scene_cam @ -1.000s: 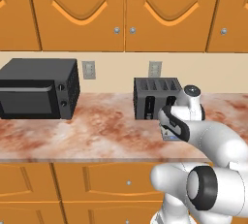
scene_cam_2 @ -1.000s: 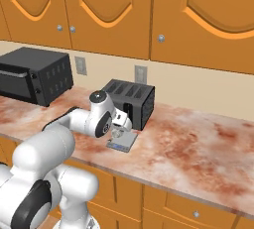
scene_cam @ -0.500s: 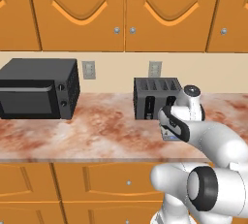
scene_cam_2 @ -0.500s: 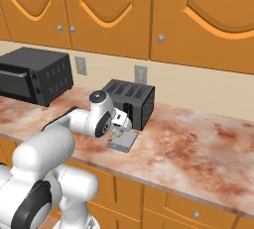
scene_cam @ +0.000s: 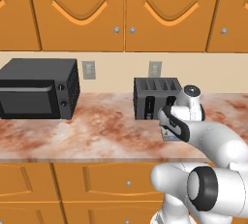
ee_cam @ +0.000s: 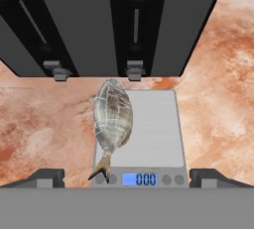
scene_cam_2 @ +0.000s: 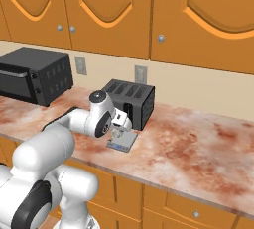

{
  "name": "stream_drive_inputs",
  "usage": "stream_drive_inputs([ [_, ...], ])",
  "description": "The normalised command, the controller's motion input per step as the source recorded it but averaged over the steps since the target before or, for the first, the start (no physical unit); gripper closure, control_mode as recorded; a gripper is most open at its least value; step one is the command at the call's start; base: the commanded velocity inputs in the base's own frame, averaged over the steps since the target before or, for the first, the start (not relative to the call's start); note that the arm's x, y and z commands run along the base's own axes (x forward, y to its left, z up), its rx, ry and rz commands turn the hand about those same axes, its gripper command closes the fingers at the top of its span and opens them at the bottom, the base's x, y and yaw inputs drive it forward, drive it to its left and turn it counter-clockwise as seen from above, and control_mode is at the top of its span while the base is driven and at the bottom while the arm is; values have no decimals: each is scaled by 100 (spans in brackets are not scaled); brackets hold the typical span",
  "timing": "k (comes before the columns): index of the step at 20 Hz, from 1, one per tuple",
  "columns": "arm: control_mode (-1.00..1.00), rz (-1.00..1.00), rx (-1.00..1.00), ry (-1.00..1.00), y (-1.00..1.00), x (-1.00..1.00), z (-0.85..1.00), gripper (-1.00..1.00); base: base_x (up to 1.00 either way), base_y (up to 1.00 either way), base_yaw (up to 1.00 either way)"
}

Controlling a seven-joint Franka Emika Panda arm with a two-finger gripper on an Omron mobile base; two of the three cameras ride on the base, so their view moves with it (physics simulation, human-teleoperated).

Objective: Take the fish from the fridge and place it on the digital scale on the counter by the fridge. Wait a few seconds for a reading, then move it to the plate on the dining counter.

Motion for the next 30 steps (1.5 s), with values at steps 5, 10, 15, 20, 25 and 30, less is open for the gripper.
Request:
stream_drive_inputs([
  [5, -100, 0, 0, 0, 0, 0, 0, -100, 0, 0, 0],
  [10, -100, 0, 0, 0, 0, 0, 0, -100, 0, 0, 0],
  [15, -100, 0, 0, 0, 0, 0, 0, -100, 0, 0, 0],
  [20, -100, 0, 0, 0, 0, 0, 0, -100, 0, 0, 0],
  [25, -100, 0, 0, 0, 0, 0, 0, -100, 0, 0, 0],
  [30, -100, 0, 0, 0, 0, 0, 0, -100, 0, 0, 0],
])
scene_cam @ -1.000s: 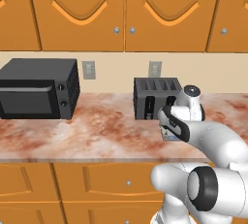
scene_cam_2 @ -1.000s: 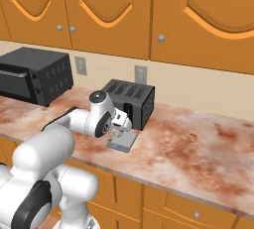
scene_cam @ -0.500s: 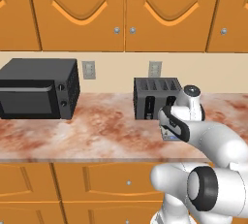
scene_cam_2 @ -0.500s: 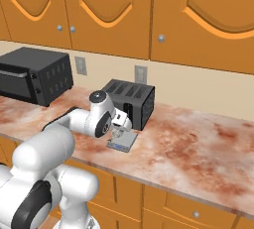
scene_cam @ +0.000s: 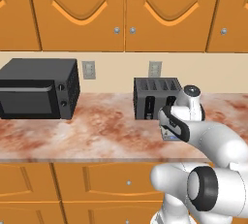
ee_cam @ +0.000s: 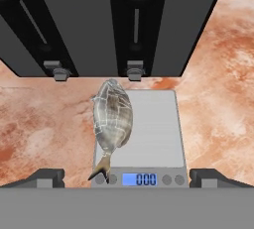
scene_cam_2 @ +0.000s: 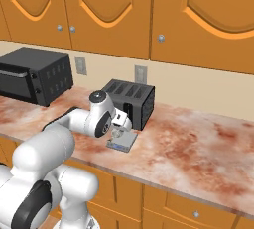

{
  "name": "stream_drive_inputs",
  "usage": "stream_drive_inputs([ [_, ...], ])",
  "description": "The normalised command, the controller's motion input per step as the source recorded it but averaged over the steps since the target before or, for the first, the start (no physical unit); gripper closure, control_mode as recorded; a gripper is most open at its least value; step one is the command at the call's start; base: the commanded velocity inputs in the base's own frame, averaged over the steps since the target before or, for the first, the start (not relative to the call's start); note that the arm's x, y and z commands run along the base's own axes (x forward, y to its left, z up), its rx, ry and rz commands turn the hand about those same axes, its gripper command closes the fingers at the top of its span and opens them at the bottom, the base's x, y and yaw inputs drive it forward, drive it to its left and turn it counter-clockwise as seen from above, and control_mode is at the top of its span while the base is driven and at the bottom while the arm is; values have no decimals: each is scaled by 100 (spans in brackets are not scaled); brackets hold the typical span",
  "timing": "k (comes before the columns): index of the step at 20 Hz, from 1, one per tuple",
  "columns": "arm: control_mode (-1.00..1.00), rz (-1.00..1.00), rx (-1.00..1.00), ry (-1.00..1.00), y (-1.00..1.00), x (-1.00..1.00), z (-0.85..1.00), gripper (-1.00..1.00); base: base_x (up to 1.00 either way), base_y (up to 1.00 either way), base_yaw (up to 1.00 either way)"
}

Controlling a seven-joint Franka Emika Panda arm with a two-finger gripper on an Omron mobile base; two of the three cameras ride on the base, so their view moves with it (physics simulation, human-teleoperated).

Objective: Take the fish from the fridge and place it on the digital scale on the counter by the fridge. Wait a few seconds for a reading, then move it to the plate on the dining counter.

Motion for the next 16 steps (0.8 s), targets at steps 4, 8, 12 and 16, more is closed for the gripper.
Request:
stream_drive_inputs([
  [4, -100, 0, 0, 0, 0, 0, 0, -100, 0, 0, 0],
  [8, -100, 0, 0, 0, 0, 0, 0, -100, 0, 0, 0],
  [12, -100, 0, 0, 0, 0, 0, 0, -100, 0, 0, 0],
  [16, -100, 0, 0, 0, 0, 0, 0, -100, 0, 0, 0],
])
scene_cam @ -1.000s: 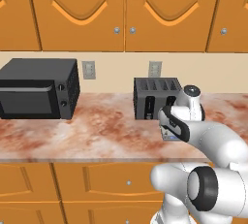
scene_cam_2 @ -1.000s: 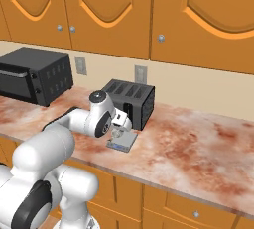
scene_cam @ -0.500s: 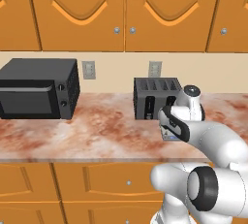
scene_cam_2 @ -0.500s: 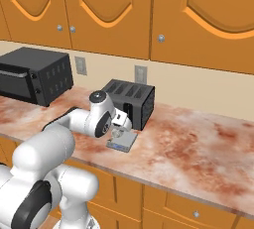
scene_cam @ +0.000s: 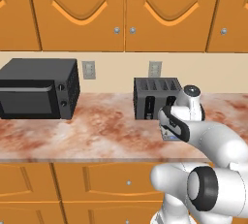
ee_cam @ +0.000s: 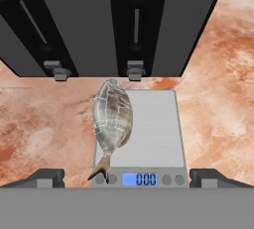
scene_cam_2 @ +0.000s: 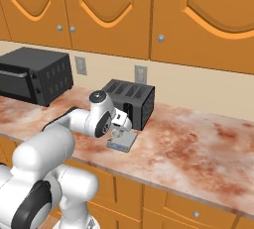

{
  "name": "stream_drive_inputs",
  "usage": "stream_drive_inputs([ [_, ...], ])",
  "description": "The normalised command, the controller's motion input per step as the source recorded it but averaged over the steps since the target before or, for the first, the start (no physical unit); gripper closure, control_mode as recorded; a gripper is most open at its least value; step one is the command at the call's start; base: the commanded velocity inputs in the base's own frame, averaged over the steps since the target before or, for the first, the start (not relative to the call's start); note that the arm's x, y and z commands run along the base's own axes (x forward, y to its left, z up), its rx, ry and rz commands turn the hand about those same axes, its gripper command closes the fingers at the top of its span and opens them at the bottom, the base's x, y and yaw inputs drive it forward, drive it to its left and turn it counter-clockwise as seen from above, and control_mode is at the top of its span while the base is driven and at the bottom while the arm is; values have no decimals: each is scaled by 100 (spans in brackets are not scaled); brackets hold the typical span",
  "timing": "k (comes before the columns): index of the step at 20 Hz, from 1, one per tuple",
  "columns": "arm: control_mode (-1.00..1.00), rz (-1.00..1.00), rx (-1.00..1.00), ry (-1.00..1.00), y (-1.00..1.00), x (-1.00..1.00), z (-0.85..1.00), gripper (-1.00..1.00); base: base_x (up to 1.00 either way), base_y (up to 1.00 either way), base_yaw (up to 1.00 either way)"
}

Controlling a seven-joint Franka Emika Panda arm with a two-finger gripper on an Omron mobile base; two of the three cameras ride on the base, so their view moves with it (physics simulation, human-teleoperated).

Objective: Take the fish from the fridge and place it on the digital scale on the counter by the fridge. Wait a few seconds for a reading, then move it to the plate on the dining counter.

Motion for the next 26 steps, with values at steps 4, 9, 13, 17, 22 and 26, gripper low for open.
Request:
stream_drive_inputs([
  [4, -100, 0, 0, 0, 0, 0, 0, -100, 0, 0, 0],
  [9, -100, 0, 0, 0, 0, 0, 0, -100, 0, 0, 0],
  [13, -100, 0, 0, 0, 0, 0, 0, -100, 0, 0, 0],
  [17, -100, 0, 0, 0, 0, 0, 0, -100, 0, 0, 0],
  [22, -100, 0, 0, 0, 0, 0, 0, -100, 0, 0, 0],
  [26, -100, 0, 0, 0, 0, 0, 0, -100, 0, 0, 0],
])
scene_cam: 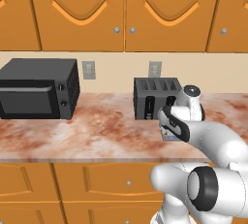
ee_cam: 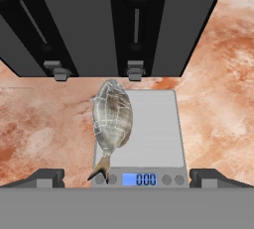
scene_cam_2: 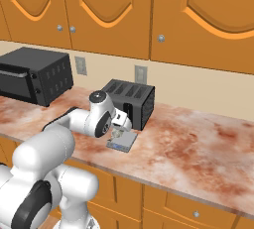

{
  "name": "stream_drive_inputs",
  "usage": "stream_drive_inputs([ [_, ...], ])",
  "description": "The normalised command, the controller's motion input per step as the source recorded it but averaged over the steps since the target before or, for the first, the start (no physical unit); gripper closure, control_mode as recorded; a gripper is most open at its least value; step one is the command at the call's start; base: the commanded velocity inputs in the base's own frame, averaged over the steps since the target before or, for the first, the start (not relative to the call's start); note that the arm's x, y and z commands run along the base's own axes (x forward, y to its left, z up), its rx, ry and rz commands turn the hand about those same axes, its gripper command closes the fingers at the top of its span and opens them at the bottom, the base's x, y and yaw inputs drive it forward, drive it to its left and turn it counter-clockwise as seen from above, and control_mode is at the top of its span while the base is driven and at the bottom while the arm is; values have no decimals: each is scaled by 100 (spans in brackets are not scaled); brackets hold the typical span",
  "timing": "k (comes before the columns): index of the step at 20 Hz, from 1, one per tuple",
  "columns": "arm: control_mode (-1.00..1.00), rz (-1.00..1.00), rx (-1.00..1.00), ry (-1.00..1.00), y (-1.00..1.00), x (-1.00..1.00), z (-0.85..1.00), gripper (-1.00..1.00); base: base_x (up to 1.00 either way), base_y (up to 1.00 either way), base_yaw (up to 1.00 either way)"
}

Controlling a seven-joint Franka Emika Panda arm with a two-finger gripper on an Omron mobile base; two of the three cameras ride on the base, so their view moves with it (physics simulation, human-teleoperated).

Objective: Take the fish from the fridge and place it on the digital scale on the counter by the fridge. Wait a few seconds for a reading, then move it to the plate on the dining counter.

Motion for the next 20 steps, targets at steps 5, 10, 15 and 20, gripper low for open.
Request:
stream_drive_inputs([
  [5, -100, 0, 0, 0, 0, 0, 0, -100, 0, 0, 0],
  [10, -100, 0, 0, 0, 0, 0, 0, -100, 0, 0, 0],
  [15, -100, 0, 0, 0, 0, 0, 0, -100, 0, 0, 0],
  [20, -100, 0, 0, 0, 0, 0, 0, -100, 0, 0, 0],
])
